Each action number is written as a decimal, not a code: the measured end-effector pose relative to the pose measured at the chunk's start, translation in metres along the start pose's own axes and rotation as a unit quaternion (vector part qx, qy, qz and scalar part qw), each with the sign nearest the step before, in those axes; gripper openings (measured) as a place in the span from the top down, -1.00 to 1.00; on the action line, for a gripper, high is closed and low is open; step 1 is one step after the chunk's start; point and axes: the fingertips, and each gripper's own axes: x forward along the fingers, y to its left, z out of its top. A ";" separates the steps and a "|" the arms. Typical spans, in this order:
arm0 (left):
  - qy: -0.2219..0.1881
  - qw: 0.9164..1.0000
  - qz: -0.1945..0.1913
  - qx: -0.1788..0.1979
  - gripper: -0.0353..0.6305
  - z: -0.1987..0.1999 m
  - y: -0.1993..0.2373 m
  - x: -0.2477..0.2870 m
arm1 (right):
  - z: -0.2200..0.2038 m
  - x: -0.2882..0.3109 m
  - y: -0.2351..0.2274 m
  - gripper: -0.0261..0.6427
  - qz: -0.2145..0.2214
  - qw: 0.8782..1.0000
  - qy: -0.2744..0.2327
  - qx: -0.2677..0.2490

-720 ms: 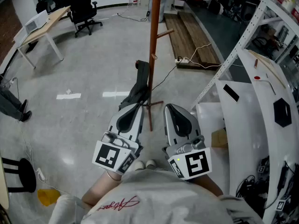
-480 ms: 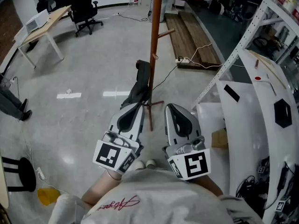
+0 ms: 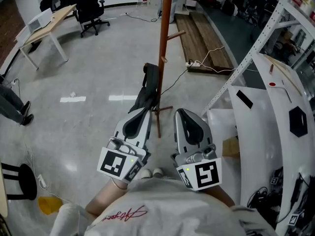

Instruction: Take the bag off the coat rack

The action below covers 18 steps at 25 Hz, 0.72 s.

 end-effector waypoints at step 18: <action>0.025 0.998 0.008 0.058 0.84 -0.019 -0.008 -0.004 | -0.013 0.006 -0.007 0.86 0.038 0.999 0.008 0.007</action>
